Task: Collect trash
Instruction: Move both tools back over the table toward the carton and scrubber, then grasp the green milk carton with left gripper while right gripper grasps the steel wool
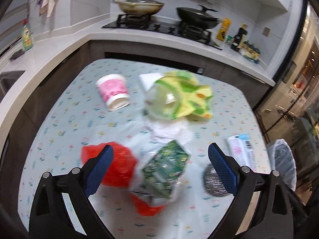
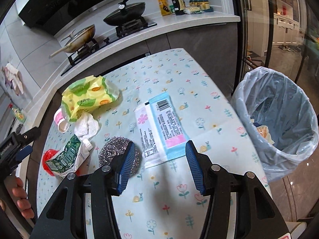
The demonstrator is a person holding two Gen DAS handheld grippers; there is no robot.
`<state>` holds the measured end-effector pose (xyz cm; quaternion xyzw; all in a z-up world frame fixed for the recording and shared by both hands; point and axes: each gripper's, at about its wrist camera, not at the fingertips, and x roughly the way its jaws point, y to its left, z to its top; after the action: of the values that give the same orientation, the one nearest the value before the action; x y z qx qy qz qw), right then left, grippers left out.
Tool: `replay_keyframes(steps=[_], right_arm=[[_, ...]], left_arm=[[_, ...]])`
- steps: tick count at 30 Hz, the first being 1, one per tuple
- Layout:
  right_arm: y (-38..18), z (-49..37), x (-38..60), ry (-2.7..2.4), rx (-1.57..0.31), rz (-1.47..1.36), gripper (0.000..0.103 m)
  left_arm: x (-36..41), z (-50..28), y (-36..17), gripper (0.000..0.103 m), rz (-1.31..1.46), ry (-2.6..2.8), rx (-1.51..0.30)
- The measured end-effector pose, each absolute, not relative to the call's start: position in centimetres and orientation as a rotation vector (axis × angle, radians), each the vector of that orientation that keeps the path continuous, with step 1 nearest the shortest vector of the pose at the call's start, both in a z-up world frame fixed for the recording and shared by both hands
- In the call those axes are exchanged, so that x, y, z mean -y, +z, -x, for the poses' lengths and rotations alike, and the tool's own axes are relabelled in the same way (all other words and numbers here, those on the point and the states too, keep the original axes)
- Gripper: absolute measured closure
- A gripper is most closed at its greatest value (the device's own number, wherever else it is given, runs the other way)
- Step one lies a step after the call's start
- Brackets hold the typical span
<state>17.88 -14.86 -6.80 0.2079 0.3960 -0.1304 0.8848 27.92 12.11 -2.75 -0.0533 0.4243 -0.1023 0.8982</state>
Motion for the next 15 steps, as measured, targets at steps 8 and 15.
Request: replay_keyframes(steps=[8,15], right_arm=[[-8.4,-20.5,13.9,-0.277,-0.864,-0.414,0.051],[-8.3,-21.9,12.1,-0.232,-0.878,-0.386,0.046]], left_arm=[[-18.0,-30.3,-7.7,0.012,0.252,-0.159,-1.034],[-18.4,-30.1,-7.6,0.012,0.283,-0.163,-1.025]])
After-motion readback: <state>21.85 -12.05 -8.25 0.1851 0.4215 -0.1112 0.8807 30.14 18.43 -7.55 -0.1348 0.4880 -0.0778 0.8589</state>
